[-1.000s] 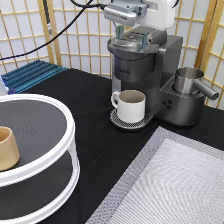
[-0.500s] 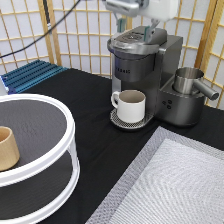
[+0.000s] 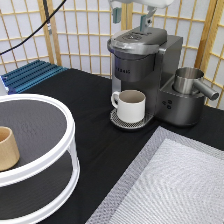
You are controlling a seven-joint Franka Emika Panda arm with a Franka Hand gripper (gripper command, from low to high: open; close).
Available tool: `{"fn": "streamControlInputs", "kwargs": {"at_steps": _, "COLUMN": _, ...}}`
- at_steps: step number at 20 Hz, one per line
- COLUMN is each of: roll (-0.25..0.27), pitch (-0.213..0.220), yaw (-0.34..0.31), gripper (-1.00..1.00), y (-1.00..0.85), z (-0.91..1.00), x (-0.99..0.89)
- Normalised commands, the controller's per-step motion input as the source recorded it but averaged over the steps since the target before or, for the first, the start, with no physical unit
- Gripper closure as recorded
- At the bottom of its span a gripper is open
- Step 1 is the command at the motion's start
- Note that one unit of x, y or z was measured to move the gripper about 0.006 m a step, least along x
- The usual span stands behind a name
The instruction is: Make coffee
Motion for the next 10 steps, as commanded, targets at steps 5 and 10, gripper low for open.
{"fn": "streamControlInputs", "kwargs": {"at_steps": 5, "roll": -0.062, "pitch": 0.0, "yaw": 0.0, "gripper": -1.0, "y": 0.13, "z": -0.26, "x": -0.17}}
{"fn": "streamControlInputs", "kwargs": {"at_steps": 10, "roll": -0.087, "pitch": -0.012, "yaw": 0.0, "gripper": -1.0, "y": 0.1, "z": -0.27, "x": -0.15}}
